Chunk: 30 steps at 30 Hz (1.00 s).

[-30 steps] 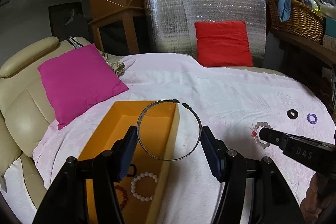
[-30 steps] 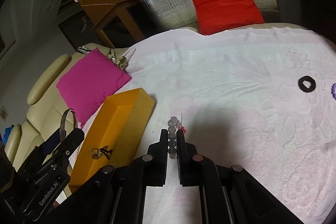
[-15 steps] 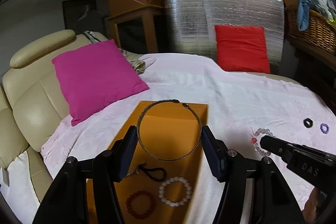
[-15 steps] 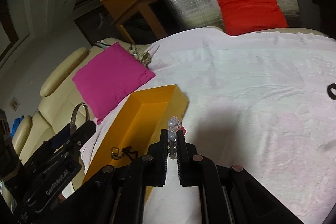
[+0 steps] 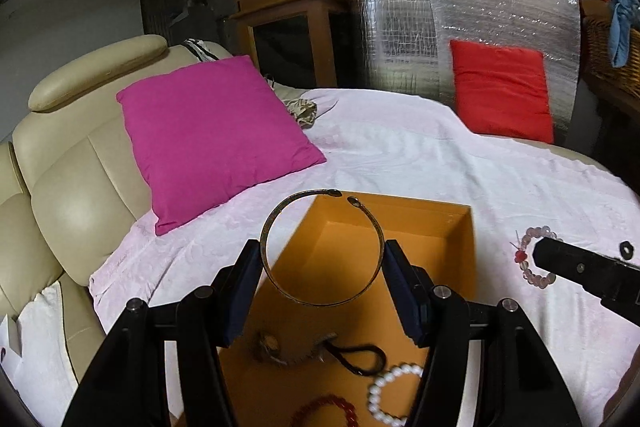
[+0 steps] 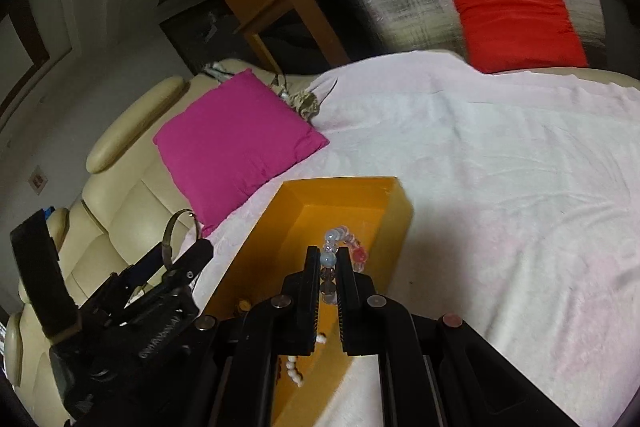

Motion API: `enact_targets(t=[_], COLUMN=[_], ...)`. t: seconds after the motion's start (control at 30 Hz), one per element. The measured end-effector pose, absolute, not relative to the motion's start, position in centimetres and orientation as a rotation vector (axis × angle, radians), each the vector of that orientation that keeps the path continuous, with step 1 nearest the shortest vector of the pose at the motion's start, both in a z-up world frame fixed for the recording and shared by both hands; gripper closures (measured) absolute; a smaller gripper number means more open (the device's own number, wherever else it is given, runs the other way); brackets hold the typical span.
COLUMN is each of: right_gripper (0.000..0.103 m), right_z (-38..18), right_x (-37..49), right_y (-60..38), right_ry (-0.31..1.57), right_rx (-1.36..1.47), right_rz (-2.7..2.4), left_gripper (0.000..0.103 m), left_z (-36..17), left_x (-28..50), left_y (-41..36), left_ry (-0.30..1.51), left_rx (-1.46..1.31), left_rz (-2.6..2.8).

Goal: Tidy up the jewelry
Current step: 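Carry the silver bangle with the left tool over the orange box while the right carries the pink bracelet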

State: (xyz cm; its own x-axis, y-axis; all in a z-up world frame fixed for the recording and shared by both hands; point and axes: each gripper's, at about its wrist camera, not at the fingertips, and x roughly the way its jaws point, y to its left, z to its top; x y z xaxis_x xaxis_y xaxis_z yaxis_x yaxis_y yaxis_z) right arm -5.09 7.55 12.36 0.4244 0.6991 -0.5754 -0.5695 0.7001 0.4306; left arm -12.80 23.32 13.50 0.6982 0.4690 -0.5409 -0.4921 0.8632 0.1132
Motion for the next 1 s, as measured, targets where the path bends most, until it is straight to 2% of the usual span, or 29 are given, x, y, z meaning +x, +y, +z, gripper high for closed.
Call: enact_targets(t=[0.4,0.9,0.93,1.0], right_gripper=[0.094,0.093,0.091,0.080], right_z=[10.0,6.8,6.7,6.9], right_x=[-1.0,2.3,2.6,2.9], right_y=[15.6,19.8,19.8,19.5], right_ry=[0.913,0.976,0.976,0.972], right_rx=[0.073,-0.017,-0.014,0.010], right_rz=[0.832,0.733,0.727,0.722], left_gripper=[0.040,0.039,0.039,0.039], left_z=[10.7,5.1,4.9,4.7], left_x=[-9.7,-6.1,-6.0,-5.9], left_y=[27.3,29.7,29.7,29.8], left_ry=[0.660,0.861,0.873,0.884], left_rx=[-0.037,-0.019,-0.016,-0.016], left_rz=[0.562,0.548,0.550,0.548])
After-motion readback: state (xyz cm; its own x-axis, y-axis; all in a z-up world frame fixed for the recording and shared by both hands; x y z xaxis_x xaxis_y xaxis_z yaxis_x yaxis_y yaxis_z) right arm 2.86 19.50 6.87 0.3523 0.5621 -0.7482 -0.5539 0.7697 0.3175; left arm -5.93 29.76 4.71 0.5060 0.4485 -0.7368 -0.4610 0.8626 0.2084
